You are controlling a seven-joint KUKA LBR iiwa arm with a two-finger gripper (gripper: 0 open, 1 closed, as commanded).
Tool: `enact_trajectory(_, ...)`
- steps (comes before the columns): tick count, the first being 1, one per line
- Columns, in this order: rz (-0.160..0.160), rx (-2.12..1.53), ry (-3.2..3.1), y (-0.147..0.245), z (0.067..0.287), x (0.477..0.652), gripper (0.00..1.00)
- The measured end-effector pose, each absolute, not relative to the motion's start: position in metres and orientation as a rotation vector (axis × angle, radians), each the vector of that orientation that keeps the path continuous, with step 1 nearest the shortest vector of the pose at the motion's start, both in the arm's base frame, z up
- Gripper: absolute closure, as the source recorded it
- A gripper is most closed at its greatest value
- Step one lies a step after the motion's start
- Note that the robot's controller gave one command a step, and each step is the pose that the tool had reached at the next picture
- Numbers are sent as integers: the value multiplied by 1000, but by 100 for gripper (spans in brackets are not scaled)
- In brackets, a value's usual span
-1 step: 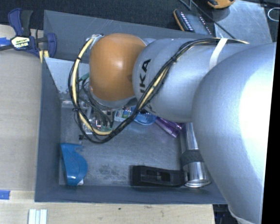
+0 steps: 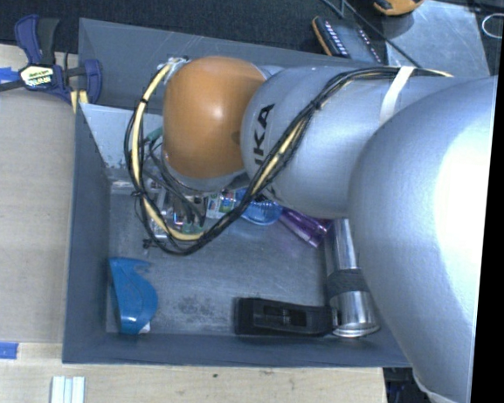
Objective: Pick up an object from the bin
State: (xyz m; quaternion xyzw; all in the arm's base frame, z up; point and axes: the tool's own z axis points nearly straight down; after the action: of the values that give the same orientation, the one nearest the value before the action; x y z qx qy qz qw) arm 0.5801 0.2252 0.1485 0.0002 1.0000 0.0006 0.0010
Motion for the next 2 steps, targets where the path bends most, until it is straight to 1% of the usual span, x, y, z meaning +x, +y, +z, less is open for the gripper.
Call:
enact_trajectory(1, 0, 140, 3139, 195, 168, 589, 0)
enact_trajectory(2, 1, 121, 3137, 178, 149, 600, 0)
